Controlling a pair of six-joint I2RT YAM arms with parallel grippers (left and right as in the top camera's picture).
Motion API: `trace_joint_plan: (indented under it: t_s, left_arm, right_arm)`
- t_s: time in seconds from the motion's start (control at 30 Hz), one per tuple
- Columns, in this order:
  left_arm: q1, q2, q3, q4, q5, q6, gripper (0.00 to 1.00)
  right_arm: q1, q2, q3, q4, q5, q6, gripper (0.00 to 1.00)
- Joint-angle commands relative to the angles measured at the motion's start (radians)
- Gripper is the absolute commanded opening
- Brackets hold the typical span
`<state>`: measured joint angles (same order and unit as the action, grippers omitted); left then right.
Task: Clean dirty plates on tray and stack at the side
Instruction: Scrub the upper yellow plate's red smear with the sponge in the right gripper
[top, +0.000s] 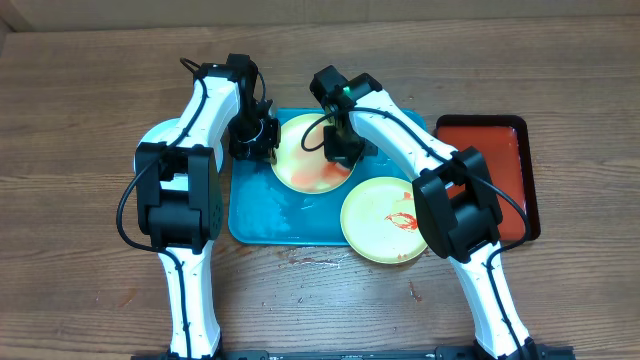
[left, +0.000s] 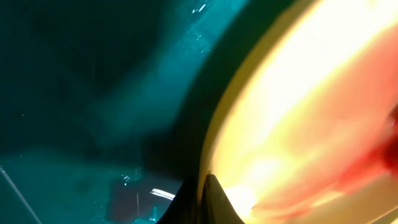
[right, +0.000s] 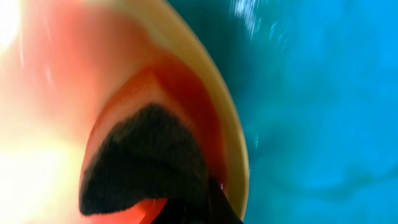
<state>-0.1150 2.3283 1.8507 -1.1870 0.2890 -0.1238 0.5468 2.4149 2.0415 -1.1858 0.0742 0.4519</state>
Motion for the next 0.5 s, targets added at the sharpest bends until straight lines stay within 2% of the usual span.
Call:
trace_joint_plan:
  t_s: [0.0, 0.23, 0.47]
  left_arm:
    - [0.021, 0.024, -0.018, -0.002, -0.060, 0.014, 0.04]
    - [0.020, 0.024, -0.018, -0.008, -0.059, 0.035, 0.04]
    - [0.020, 0.024, -0.018, -0.008, -0.058, 0.035, 0.04]
  right_arm:
    - [-0.023, 0.028, -0.024, 0.082, 0.107, -0.031, 0.04]
    - [-0.023, 0.087, -0.026, 0.279, -0.231, -0.064, 0.04]
    - [-0.010, 0.144, -0.025, 0.341, -0.471, -0.108, 0.04]
